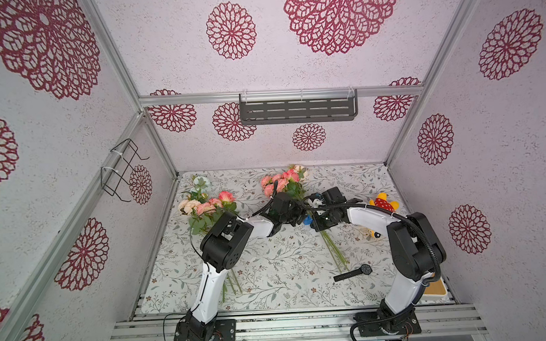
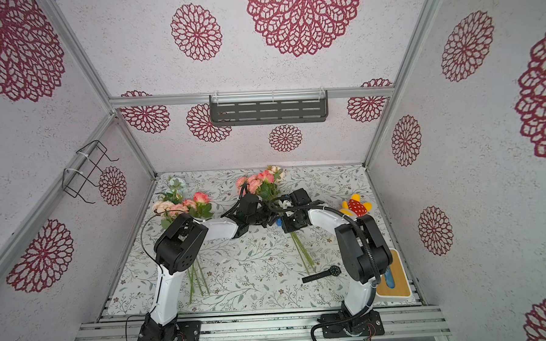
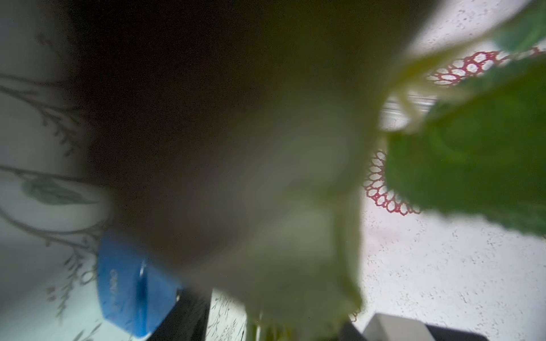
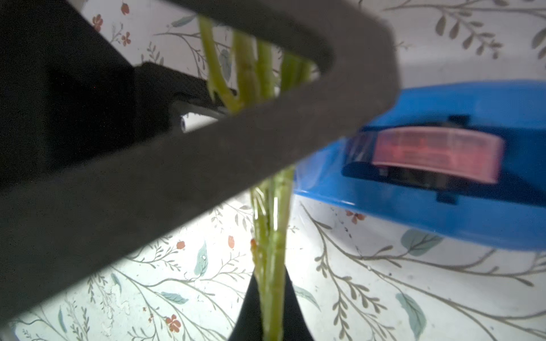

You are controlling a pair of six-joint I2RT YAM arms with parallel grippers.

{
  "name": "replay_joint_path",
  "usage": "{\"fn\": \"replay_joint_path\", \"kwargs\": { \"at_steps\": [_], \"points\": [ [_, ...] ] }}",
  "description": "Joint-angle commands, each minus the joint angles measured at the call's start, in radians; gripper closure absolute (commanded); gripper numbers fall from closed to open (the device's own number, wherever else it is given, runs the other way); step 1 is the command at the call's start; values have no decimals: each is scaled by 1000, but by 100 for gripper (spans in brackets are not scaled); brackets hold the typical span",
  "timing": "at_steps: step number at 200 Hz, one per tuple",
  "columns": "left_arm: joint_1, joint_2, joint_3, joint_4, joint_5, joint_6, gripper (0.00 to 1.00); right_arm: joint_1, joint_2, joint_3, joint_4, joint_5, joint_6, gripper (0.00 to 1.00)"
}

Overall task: Wrap bouquets with tape
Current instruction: Wrap the tape around the bouquet.

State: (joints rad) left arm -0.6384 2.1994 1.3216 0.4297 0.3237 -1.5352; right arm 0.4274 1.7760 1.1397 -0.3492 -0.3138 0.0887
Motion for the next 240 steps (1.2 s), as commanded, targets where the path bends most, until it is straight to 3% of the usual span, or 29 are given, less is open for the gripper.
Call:
{"fn": "replay_joint_path", "kwargs": {
  "at_steps": [1, 58, 98, 110, 137, 153, 198, 240],
  "points": [
    [5, 22, 29, -82, -14, 28, 47, 14, -70, 9, 45, -46, 15, 100],
    [-7, 18, 45, -89, 0, 36, 72, 20, -39, 42, 42, -38, 48, 100],
    [-10, 12, 51, -109, 11, 53, 100, 10, -39, 40, 46, -37, 48, 100],
    [-9, 12, 51, -108, 14, 53, 100, -9, -48, 22, 71, -66, 69, 100],
    [-6, 13, 54, -104, 9, 59, 100, -40, -75, -3, 81, -102, 91, 60],
    [-4, 13, 55, -105, 3, 68, 100, -53, -108, -35, 102, -141, 119, 46],
    [-3, 9, 26, -20, -12, 52, 100, -134, -182, -220, 370, -357, 406, 37],
    [-6, 8, 15, 46, -15, 36, 100, -170, -122, -286, 433, -407, 441, 38]
  ]
}}
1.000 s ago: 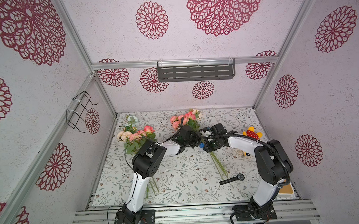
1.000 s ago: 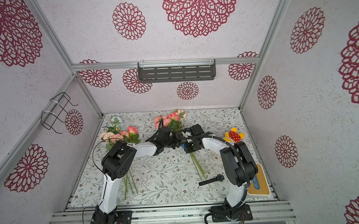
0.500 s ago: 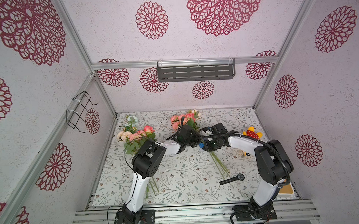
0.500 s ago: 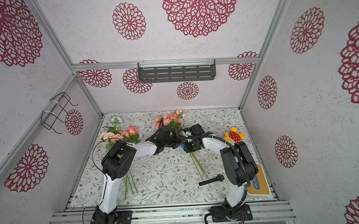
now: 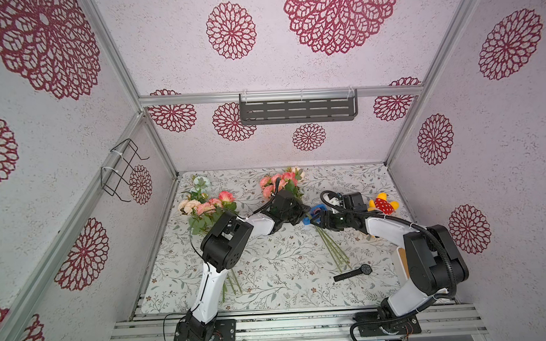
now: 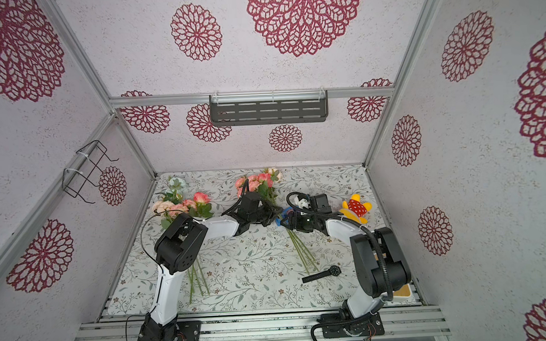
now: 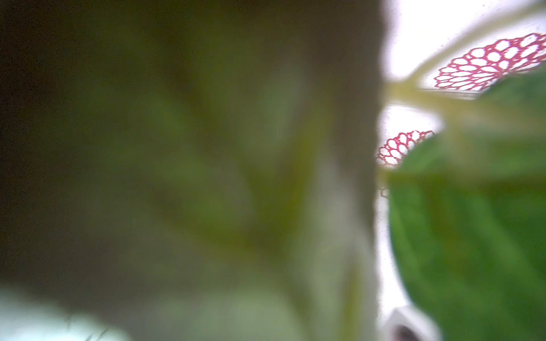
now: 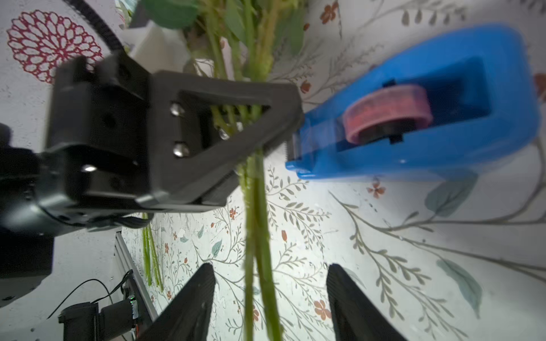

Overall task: Wrap bouquets with tape
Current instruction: Wrap the tape around the bouquet.

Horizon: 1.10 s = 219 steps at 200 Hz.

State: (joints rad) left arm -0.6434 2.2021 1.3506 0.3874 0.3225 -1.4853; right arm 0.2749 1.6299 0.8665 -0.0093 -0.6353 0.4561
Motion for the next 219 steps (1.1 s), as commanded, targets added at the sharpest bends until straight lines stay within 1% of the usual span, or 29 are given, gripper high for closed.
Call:
{"fn": "replay_joint_path", "kwargs": {
  "at_steps": [1, 15, 23, 54, 75, 89, 106, 113, 131, 134, 145, 167, 177, 196, 219],
  "points": [
    [-1, 5, -14, 90, -14, -14, 100, -18, 26, -13, 96, -88, 75, 38],
    [-2, 5, -18, 107, -13, -19, 100, -25, 50, -27, 136, -118, 103, 42],
    [-2, 8, -25, 122, -15, -26, 100, -26, 59, -38, 162, -129, 121, 48],
    [-2, 14, -36, 161, -16, -46, 100, -26, 81, -77, 264, -172, 188, 80],
    [-2, 9, -33, 153, -17, -34, 100, -26, 78, -87, 263, -168, 172, 100],
    [-2, 4, -32, 140, -18, -24, 100, -26, 65, -77, 220, -140, 134, 100],
    [-2, -3, -34, 131, -19, -14, 99, -20, 44, -41, 111, -87, 57, 100],
    [-2, -4, -36, 128, -20, -11, 91, -16, 34, -22, 64, -57, 23, 100],
    [-1, -7, -38, 97, -15, -11, 65, 9, 5, 44, -72, 45, -75, 100],
    [-1, -7, -35, 78, -14, -11, 62, 16, 0, 56, -94, 65, -91, 100],
    [-1, -11, -30, 25, -13, 0, 57, 46, -21, 97, -160, 149, -143, 100],
    [0, -12, -40, 7, -9, -7, 50, 109, -47, 162, -244, 282, -211, 100],
    [-1, -9, -40, 10, -9, -15, 49, 138, -44, 195, -284, 337, -237, 100],
    [1, -6, -29, 2, 0, -13, 48, 192, -32, 246, -338, 448, -264, 100],
    [1, -15, -4, -42, 3, 16, 51, 255, 9, 317, -423, 579, -316, 100]
  ]
}}
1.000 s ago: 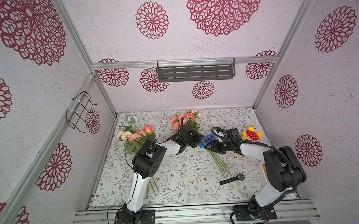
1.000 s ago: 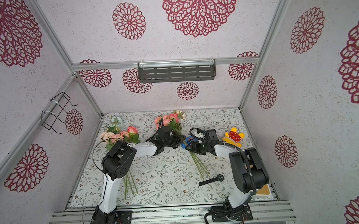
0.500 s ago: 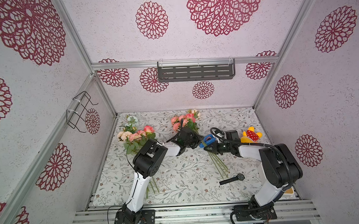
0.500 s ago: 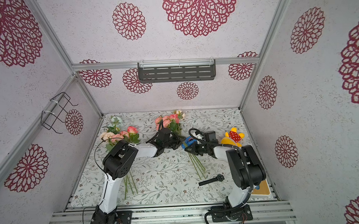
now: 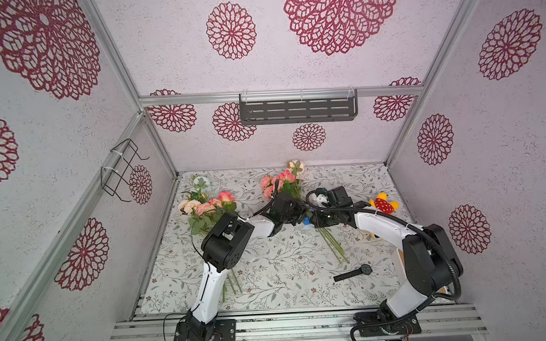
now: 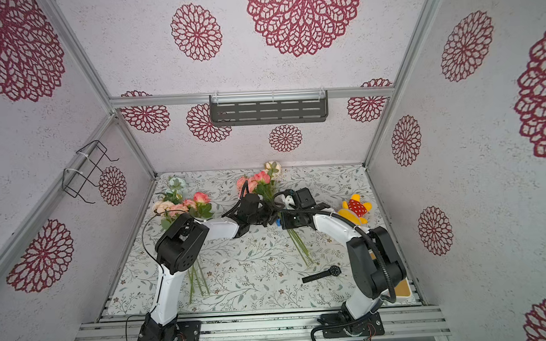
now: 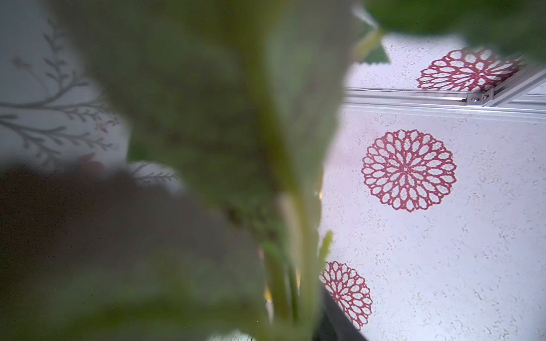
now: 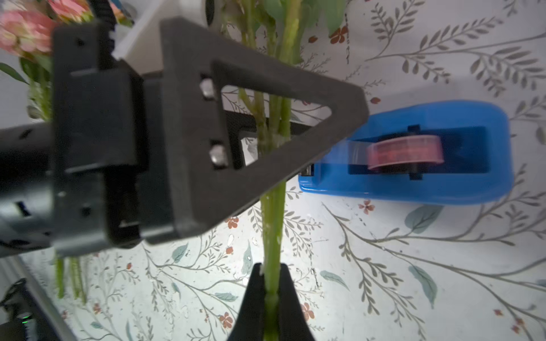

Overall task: Wrap bouquets with tape
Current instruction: Wrap the tape around the bouquet.

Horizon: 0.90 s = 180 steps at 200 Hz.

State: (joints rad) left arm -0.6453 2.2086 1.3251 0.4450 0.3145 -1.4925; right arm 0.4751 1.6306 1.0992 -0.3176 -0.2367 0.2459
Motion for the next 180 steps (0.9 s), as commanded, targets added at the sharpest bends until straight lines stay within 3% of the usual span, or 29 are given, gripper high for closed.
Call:
{"fn": "replay_joint_path", "kwargs": {
  "at_steps": [1, 38, 80, 99, 107, 116, 138, 158, 180],
  "points": [
    [3, -22, 22, -102, 10, 26, 52, 56, 10, 86, -118, 185, -108, 100],
    [3, -28, 32, -122, 16, 28, 60, 125, 37, 115, -148, 304, -168, 100],
    [-2, -43, 32, -109, 34, 7, 59, 166, 59, 124, -106, 384, -201, 100],
    [-2, -40, 32, -103, 38, 0, 71, 179, 71, 121, -73, 378, -215, 100],
    [-2, -35, 35, -101, 42, -2, 84, 185, 80, 126, -71, 386, -222, 100],
    [-2, -31, 40, -101, 46, -4, 92, 186, 87, 123, -64, 389, -224, 100],
    [-4, -31, 45, -106, 48, 1, 100, 176, 79, 90, -23, 368, -214, 100],
    [-4, -43, 46, -120, 38, 26, 100, 152, 58, 53, 18, 302, -176, 100],
    [-1, -47, 59, -154, 23, 76, 100, 98, 18, 8, 58, 175, -98, 64]
  ]
}}
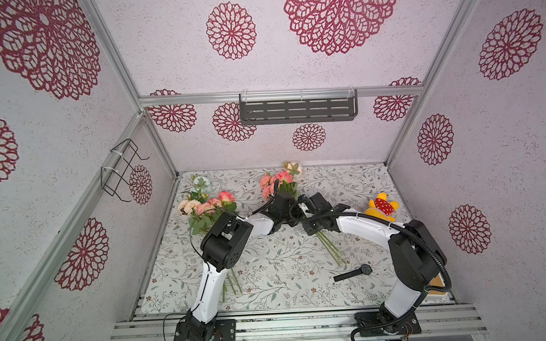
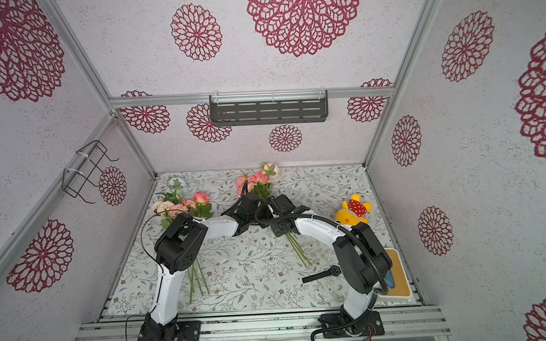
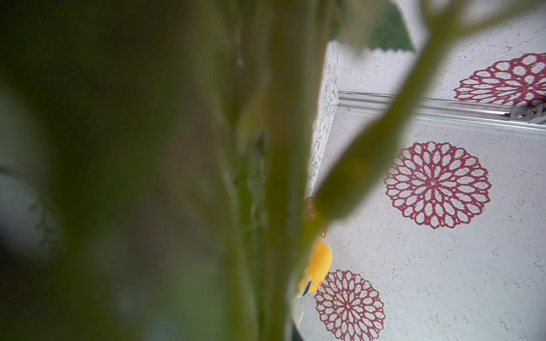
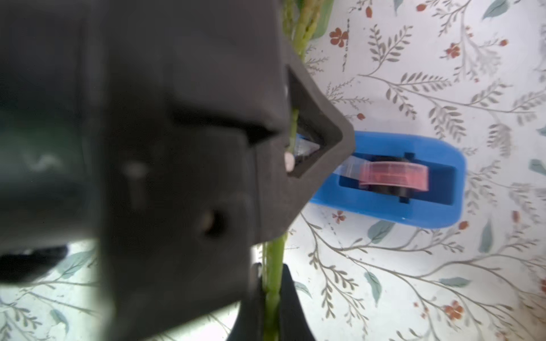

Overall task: Wrap bouquets with tape
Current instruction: Wrap the tape around the bouquet.

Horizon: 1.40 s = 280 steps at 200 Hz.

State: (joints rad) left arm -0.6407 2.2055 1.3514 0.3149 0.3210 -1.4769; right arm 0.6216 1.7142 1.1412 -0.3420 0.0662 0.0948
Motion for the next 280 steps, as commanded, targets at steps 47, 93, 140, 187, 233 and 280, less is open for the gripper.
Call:
{"fn": "replay_joint_path", "kwargs": {
  "at_steps": [47, 93, 140, 187, 233, 280],
  "points": [
    [-4, -37, 39, 11, -1, 126, 100, -230, -195, -250, 399, -593, 329, 37],
    [-6, -42, 40, 101, -12, 171, 100, -325, -135, -413, 724, -833, 536, 36],
    [-10, -37, 26, 197, -8, 155, 100, -332, -43, -487, 939, -901, 655, 45],
    [-14, -29, 29, 243, -3, 151, 100, -333, 22, -520, 1065, -919, 700, 73],
    [-16, -26, 28, 247, -1, 147, 100, -333, 6, -516, 984, -874, 624, 100],
    [-16, -22, 48, 148, -6, 146, 72, -294, -99, -426, 585, -679, 359, 100]
  ]
}}
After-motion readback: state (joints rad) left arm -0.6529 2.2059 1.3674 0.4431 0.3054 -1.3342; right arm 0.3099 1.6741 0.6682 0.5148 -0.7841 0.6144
